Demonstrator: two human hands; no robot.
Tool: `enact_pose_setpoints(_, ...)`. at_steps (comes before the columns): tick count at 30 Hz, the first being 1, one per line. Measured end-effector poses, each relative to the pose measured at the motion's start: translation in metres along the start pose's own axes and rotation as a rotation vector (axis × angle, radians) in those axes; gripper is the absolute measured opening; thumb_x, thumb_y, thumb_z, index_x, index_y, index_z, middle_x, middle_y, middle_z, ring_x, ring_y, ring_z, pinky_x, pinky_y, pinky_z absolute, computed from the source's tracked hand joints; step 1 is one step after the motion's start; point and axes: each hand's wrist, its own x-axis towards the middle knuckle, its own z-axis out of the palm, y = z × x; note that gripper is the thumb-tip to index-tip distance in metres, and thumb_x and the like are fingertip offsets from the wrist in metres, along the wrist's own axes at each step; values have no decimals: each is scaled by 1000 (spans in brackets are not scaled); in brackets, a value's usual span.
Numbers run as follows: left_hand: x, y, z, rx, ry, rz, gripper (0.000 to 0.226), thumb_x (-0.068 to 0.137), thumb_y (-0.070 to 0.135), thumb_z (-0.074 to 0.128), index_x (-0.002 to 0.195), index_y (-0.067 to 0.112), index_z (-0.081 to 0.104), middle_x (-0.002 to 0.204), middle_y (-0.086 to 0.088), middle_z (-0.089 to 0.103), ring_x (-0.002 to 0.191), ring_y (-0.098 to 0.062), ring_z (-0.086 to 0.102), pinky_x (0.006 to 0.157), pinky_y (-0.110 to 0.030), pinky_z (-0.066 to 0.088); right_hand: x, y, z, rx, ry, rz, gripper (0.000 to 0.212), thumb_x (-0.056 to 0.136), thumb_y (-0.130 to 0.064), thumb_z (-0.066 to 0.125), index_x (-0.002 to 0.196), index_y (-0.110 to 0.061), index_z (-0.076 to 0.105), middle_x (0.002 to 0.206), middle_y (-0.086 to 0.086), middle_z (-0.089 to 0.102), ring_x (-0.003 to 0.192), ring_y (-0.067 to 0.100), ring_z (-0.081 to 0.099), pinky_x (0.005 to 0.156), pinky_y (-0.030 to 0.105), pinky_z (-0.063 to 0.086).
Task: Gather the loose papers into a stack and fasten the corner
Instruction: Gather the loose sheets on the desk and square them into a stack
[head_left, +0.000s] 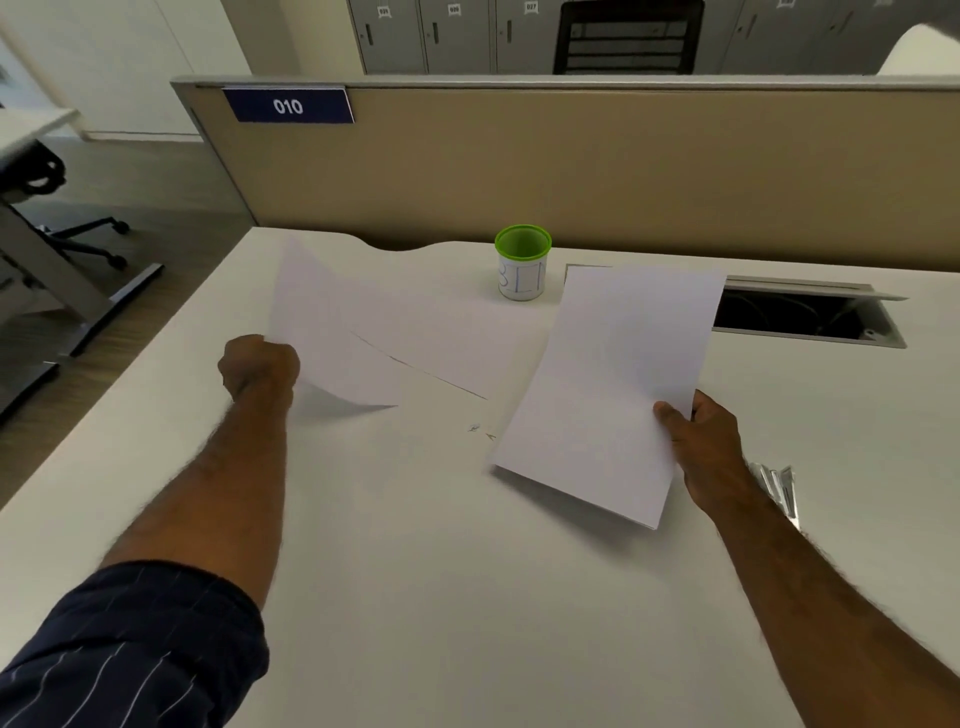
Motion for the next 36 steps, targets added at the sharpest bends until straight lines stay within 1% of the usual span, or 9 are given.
enact_pose_setpoints(6, -24, 3, -55, 95, 211, 164, 29, 95, 20, 56, 107, -1, 70, 104, -17, 72, 96, -37, 70, 85, -46, 58, -13, -9, 2, -20, -41, -55, 33, 93, -12, 57, 126, -5, 55, 109, 4, 60, 98, 26, 58, 92, 40, 49)
enact_pose_setpoints(10, -49, -2, -79, -436, 206, 200, 28, 92, 24, 57, 110, 7, 70, 102, -11, 72, 82, -30, 72, 72, -44, 61, -22, -12, 2, 2, -57, -81, 33, 93, -8, 55, 126, -4, 54, 109, 5, 59, 97, 25, 58, 90, 39, 49)
enact_pose_setpoints(14, -97, -2, -93, -768, -43, 152, 31, 95, 23, 60, 124, 10, 63, 118, -4, 65, 99, -21, 66, 67, -31, 59, -34, -13, 2, 88, -94, -65, 32, 93, -5, 55, 125, -6, 55, 111, 7, 62, 96, 25, 59, 86, 35, 48)
enact_pose_setpoints(18, -146, -4, -92, -918, -381, 85, 36, 97, 18, 59, 131, 8, 56, 120, -5, 59, 101, -18, 60, 67, -27, 55, -41, -12, 0, 169, -157, -27, 27, 92, -6, 57, 117, -15, 60, 113, 7, 65, 99, 30, 63, 91, 41, 51)
enact_pose_setpoints(22, -181, -8, -70, -958, -603, 26, 31, 95, 13, 60, 126, 8, 59, 121, -9, 63, 92, -15, 62, 56, -23, 54, -46, -10, -1, 250, -243, 5, 22, 92, -10, 59, 111, -21, 60, 109, 3, 67, 100, 29, 64, 92, 45, 52)
enact_pose_setpoints(26, -212, -13, -48, -897, -694, 14, 27, 94, 11, 61, 121, 8, 62, 109, -7, 65, 87, -15, 61, 52, -21, 53, -55, -11, 0, 373, -337, 9, 36, 89, -16, 64, 123, -12, 55, 113, 6, 67, 95, 24, 66, 80, 32, 58)
enact_pose_setpoints(30, -231, -20, -36, -760, -730, 70, 21, 95, 11, 60, 115, 10, 63, 106, -8, 68, 87, -16, 63, 60, -24, 55, -61, -10, -2, 397, -422, 24, 86, 49, -55, 86, 122, -20, 58, 119, 3, 68, 103, 23, 67, 86, 36, 56)
enact_pose_setpoints(32, -234, -25, -35, -655, -741, 121, 21, 93, 10, 61, 115, 8, 64, 108, -8, 70, 88, -17, 65, 65, -26, 54, -62, -9, -3, 427, -459, 36, 80, 56, -49, 83, 125, -20, 57, 122, 5, 66, 106, 25, 66, 86, 37, 56)
enact_pose_setpoints(36, -226, -33, -39, -470, -852, 164, 40, 86, 22, 73, 122, 12, 61, 118, -4, 68, 105, -20, 63, 87, -31, 48, -71, -13, -4, 453, -531, 92, 36, 88, -25, 58, 123, -17, 58, 119, 10, 68, 101, 26, 68, 80, 37, 58)
